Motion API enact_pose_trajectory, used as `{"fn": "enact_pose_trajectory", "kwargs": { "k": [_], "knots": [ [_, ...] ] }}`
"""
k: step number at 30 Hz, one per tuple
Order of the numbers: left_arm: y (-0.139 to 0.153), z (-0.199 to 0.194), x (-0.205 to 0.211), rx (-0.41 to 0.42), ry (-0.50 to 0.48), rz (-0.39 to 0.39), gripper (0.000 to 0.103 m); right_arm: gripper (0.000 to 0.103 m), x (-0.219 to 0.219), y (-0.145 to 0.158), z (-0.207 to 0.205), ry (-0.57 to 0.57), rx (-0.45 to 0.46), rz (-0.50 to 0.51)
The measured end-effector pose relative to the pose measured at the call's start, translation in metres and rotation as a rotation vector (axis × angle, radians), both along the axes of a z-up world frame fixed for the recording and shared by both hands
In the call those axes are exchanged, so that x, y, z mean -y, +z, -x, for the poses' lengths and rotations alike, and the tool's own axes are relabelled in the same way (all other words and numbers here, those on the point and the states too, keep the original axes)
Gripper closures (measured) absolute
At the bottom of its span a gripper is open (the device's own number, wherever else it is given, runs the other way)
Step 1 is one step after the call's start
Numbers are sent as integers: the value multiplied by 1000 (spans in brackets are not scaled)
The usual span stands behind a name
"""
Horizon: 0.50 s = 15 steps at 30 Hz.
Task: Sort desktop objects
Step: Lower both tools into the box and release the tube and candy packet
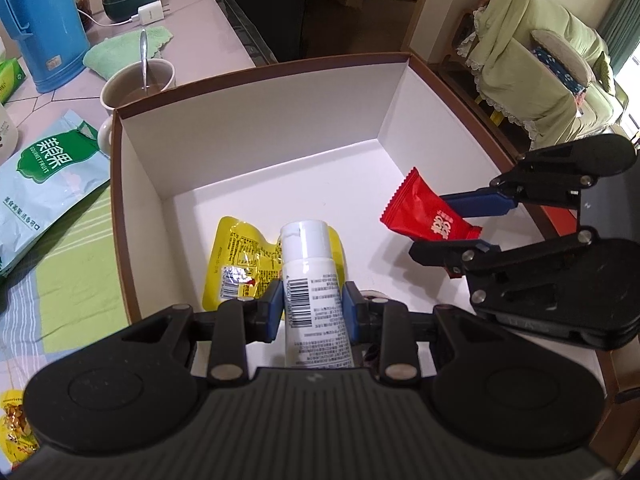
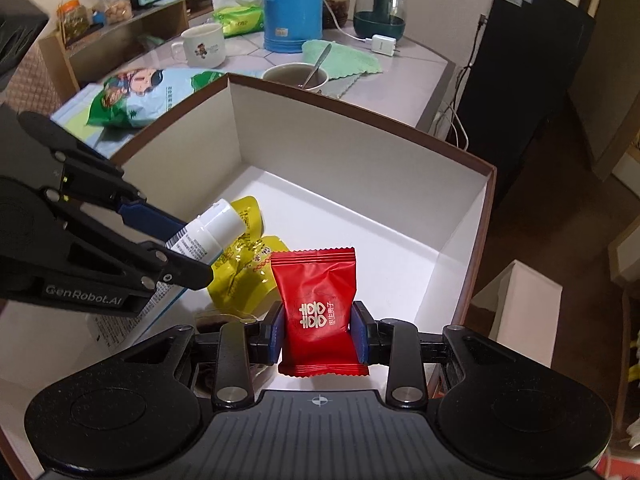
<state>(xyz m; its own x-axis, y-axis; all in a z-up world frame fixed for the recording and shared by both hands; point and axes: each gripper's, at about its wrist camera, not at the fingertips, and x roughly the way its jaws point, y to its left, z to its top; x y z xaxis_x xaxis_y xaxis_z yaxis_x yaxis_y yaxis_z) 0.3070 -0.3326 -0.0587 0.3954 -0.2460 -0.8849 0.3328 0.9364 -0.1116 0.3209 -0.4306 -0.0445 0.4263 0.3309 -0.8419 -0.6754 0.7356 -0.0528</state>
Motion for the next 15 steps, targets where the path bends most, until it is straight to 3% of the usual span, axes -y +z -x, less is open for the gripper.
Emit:
{"fn": "enact_pose_trajectory", "kwargs": {
  "k": [7,8,9,10,15],
  "knots": [
    [-2,-9,-2,-11,7,15,77,67,-6,-5,2,49,17,53],
    [-1,-10,-3,-10,9,18,77,57,-7,-5,2,55,16,52],
    [1,-11,-3,-6,7,18,77,33,-7,-5,4,57,31,56],
    [2,-11,-3,-3,6,18,77,23,-7,-4,6,63,55,58],
    [6,-11,-2,9,3,13,77,23,-7,1,11,74,65,38]
  ]
}}
